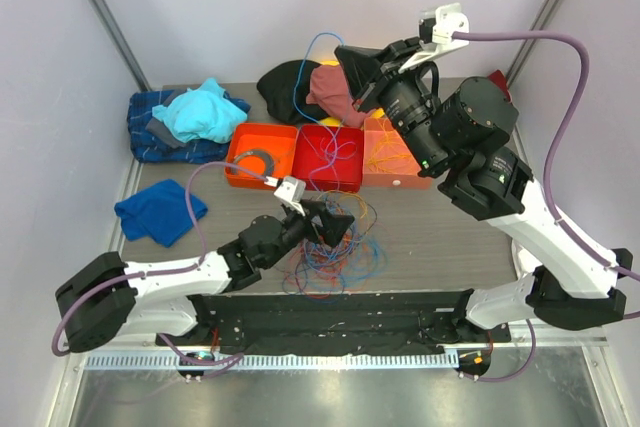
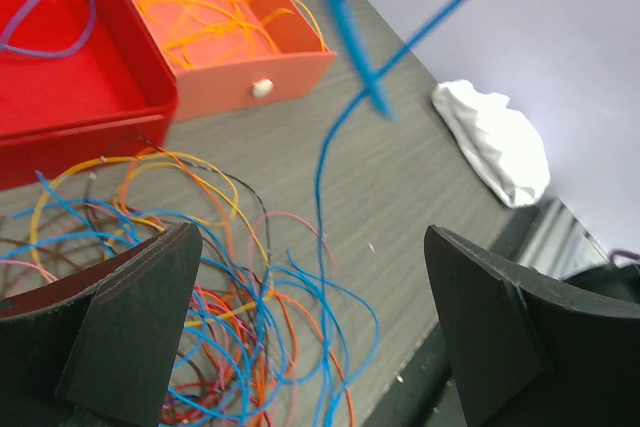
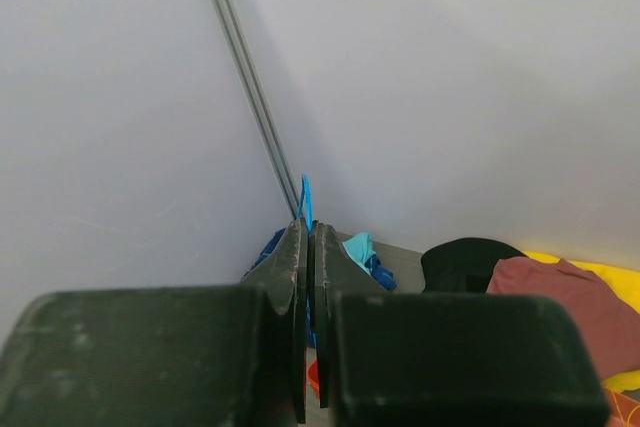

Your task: Untangle the cables

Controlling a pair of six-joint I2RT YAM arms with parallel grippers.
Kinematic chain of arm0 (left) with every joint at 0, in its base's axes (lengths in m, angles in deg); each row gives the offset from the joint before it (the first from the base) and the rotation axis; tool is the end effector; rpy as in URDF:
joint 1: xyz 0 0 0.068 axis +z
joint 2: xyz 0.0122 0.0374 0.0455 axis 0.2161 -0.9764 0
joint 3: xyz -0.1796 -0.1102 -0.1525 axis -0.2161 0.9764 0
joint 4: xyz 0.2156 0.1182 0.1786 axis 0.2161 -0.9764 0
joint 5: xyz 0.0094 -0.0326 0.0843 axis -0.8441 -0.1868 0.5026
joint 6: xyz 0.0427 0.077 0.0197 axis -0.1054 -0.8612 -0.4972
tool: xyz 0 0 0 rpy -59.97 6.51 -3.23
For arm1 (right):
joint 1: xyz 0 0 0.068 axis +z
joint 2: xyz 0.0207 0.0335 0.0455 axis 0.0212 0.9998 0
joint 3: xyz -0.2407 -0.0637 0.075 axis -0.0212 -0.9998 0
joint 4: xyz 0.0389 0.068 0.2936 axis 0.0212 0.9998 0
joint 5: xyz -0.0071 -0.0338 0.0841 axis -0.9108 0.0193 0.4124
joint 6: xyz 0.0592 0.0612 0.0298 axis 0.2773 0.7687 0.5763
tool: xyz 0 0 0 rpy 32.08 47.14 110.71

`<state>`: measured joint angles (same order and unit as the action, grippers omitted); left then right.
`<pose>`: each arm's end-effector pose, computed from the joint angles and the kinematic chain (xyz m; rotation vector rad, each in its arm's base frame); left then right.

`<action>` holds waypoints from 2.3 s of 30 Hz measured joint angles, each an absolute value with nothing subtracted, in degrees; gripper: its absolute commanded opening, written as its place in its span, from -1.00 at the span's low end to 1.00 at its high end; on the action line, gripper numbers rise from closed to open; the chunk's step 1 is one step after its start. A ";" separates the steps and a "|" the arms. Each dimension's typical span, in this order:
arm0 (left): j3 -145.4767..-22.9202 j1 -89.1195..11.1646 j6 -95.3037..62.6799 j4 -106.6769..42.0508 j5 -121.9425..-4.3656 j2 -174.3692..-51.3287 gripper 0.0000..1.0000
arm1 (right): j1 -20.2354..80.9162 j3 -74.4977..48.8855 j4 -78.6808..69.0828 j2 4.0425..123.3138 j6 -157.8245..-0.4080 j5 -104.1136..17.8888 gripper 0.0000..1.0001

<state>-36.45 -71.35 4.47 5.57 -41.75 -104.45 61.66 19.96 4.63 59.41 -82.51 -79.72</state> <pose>0.1855 -0.2715 0.1855 0.2086 1.7055 -1.0288 0.1882 0.2527 0.6137 -0.1708 1.2595 0.6638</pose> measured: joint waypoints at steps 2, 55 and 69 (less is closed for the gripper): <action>-37.63 -71.17 3.33 5.61 -40.28 -105.17 0.99 | 61.66 19.61 4.74 59.20 -82.47 -79.59 -0.99; -144.62 -57.27 -15.68 -55.50 -29.33 -131.66 -1.00 | 61.66 -23.10 5.61 33.64 -69.92 -86.43 0.11; -145.48 -56.31 -13.41 -55.34 -32.39 -131.83 -0.99 | 61.66 -37.31 0.91 44.33 -63.23 -73.67 0.18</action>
<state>-145.48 -56.31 -13.41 -55.34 -32.39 -131.83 61.66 -37.31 0.91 44.33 -63.23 -73.67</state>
